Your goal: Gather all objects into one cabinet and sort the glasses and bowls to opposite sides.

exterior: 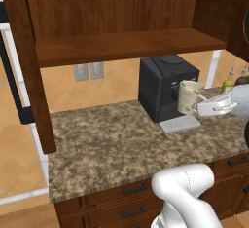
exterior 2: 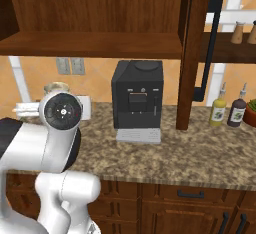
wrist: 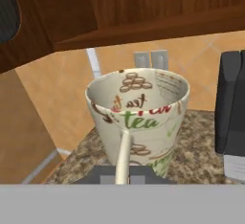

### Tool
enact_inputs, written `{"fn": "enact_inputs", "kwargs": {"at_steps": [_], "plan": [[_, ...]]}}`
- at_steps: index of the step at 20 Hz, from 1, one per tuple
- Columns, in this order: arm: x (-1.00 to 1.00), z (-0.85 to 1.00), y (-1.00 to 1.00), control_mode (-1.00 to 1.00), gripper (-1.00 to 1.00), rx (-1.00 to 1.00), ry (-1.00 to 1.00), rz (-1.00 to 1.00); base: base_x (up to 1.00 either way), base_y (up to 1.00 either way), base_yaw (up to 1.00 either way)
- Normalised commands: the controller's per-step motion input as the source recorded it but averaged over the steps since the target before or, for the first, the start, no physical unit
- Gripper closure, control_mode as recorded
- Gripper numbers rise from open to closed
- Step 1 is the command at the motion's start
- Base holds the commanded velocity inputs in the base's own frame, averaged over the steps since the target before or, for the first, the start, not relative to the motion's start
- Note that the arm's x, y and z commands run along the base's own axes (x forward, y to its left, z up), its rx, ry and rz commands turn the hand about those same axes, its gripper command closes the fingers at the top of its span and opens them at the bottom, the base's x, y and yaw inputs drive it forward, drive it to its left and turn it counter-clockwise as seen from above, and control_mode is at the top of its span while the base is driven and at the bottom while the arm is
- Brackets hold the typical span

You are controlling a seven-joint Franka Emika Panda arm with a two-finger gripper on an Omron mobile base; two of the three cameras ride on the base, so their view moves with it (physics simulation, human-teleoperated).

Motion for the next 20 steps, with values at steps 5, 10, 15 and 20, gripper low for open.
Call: {"fn": "enact_inputs", "kwargs": {"at_steps": [5,10,15,20], "plan": [[-0.86,0.0,0.0,-1.0,1.0,0.0,0.23,0.0,0.0,0.0,0.0],[-0.4,0.0,-0.02,1.0,1.0,0.0,0.08,0.0,-0.6,-0.02,0.0],[0.0,0.0,0.0,1.0,1.0,0.0,0.0,0.0,-1.0,0.0,0.0],[0.0,0.0,0.0,1.0,1.0,0.0,0.0,0.0,-1.0,-0.1,-0.03]]}}
